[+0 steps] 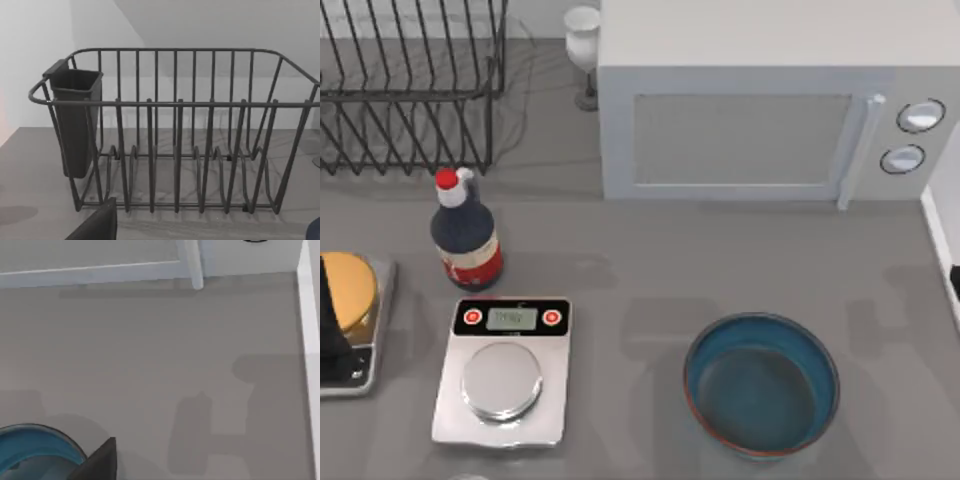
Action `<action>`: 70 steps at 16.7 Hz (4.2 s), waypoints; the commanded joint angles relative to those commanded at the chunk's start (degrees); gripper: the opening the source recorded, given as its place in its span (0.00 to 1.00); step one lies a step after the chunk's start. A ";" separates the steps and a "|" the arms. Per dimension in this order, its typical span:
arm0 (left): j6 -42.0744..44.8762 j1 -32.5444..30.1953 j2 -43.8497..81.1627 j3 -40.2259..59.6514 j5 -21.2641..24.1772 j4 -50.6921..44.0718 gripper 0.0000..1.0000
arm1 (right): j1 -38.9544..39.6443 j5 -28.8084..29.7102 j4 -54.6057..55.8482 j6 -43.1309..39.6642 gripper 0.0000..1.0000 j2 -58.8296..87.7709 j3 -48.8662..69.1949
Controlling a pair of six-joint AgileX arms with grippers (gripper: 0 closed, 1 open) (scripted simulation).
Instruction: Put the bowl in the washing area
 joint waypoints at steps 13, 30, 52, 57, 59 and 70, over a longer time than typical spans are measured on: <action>0.00 0.00 0.00 0.00 0.00 0.00 1.00 | 18.71 0.06 -37.70 19.19 1.00 53.64 40.07; 0.00 0.00 0.00 0.00 0.00 0.00 1.00 | 19.36 0.09 -16.42 19.95 1.00 61.95 26.44; 0.00 0.00 0.00 0.00 0.00 0.00 1.00 | 19.41 0.09 -15.44 20.00 0.00 62.40 25.62; 0.00 0.00 0.00 0.00 0.00 0.00 1.00 | 19.37 0.13 -15.50 20.00 0.00 62.30 25.69; 0.00 0.00 0.00 0.00 0.00 0.00 1.00 | 19.46 0.13 -16.38 20.01 0.00 62.24 26.56; 0.00 0.00 0.00 0.00 0.00 0.00 1.00 | 19.15 0.12 -47.95 19.68 0.00 55.44 50.40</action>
